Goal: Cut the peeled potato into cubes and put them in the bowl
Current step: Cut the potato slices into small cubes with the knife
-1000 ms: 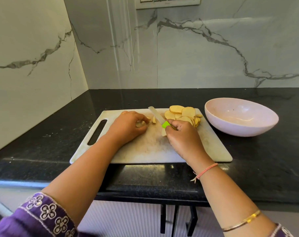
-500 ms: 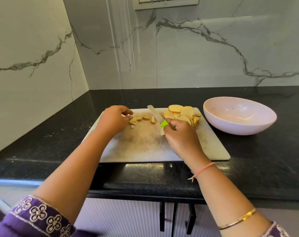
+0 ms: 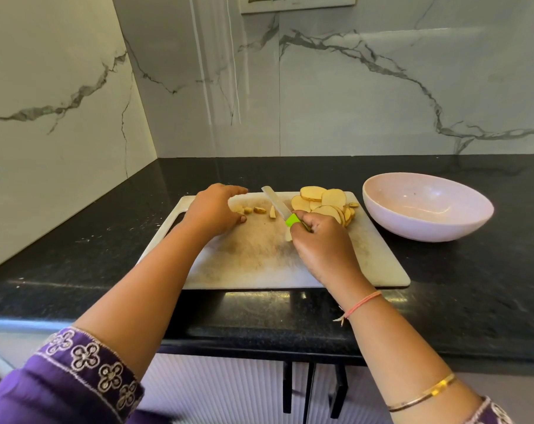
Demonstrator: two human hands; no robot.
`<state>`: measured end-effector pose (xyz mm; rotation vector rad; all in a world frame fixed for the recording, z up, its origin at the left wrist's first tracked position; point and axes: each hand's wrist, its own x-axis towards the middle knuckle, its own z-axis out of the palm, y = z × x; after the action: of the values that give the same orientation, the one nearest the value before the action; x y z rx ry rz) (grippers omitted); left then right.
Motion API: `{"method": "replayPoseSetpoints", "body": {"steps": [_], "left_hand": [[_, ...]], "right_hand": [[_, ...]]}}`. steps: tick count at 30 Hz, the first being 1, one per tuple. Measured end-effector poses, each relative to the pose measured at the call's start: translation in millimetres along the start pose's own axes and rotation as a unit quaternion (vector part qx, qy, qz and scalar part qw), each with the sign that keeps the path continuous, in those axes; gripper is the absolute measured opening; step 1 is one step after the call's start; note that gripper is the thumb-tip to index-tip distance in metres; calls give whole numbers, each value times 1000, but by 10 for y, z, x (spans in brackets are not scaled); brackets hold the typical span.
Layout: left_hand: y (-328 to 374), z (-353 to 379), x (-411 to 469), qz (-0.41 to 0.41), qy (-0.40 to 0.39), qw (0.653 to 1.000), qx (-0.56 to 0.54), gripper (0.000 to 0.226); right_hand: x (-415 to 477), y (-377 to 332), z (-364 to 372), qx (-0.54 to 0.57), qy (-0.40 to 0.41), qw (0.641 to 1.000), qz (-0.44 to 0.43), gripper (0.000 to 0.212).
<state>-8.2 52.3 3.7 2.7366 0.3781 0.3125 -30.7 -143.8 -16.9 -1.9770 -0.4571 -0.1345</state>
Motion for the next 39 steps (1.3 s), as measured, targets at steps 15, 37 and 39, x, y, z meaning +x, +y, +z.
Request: {"method": "replayPoseSetpoints", "body": {"steps": [15, 37, 39], "left_hand": [[-148, 25, 240, 23, 10, 989, 144, 38], [22, 304, 120, 71, 86, 993, 36, 22], [18, 306, 123, 73, 92, 993, 34, 22]], "right_hand": [[-7, -17, -2, -2, 8, 1000, -8, 34], [-46, -148, 129, -250, 15, 966, -59, 38], [-22, -164, 145, -268, 7, 962, -59, 36]]}}
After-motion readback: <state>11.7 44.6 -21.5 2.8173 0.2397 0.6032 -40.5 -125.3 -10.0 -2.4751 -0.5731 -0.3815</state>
